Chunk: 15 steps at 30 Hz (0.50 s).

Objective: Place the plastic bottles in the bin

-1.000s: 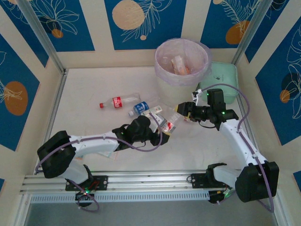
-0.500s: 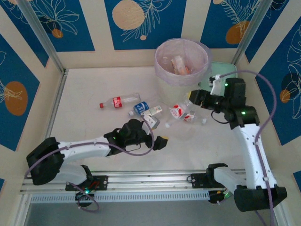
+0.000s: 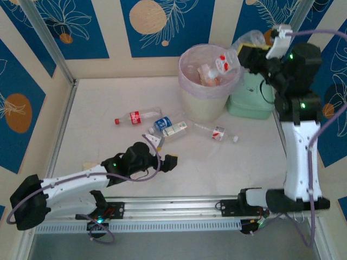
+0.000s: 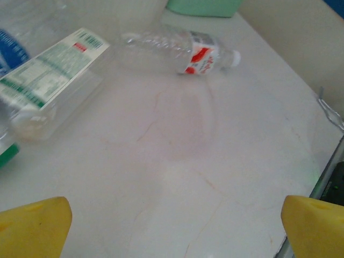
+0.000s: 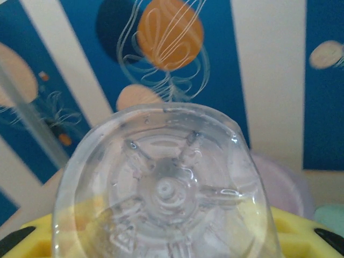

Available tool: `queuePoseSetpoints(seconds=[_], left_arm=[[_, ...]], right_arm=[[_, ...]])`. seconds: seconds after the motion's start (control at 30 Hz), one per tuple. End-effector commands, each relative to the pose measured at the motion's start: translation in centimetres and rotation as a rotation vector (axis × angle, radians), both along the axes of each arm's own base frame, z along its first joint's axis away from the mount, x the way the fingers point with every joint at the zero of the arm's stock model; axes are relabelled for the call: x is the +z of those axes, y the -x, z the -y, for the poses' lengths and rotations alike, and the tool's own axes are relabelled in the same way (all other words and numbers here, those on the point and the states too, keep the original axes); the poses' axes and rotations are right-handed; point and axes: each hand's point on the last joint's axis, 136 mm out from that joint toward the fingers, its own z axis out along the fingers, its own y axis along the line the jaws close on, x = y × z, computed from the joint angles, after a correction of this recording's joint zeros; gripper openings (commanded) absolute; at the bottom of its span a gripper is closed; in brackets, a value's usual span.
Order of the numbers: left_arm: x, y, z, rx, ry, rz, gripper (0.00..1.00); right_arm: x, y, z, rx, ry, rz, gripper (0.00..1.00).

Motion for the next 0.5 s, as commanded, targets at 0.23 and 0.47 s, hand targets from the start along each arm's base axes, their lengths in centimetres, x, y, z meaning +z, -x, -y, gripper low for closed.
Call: queuePoseSetpoints(seconds=[0.23, 0.47], left_arm=[[0.1, 0.5, -4.4, 0.136, 0.001, -0.018, 0.98], [0.4, 0.8, -5.3, 0.146, -0.003, -0.022, 0.98]], right_arm=[[-6.5, -12.8, -0.5, -0.138, 0.313, -0.152, 0.02], [-15.3, -14.8, -2.8, -0.046, 0.330, -0.404, 0.00]])
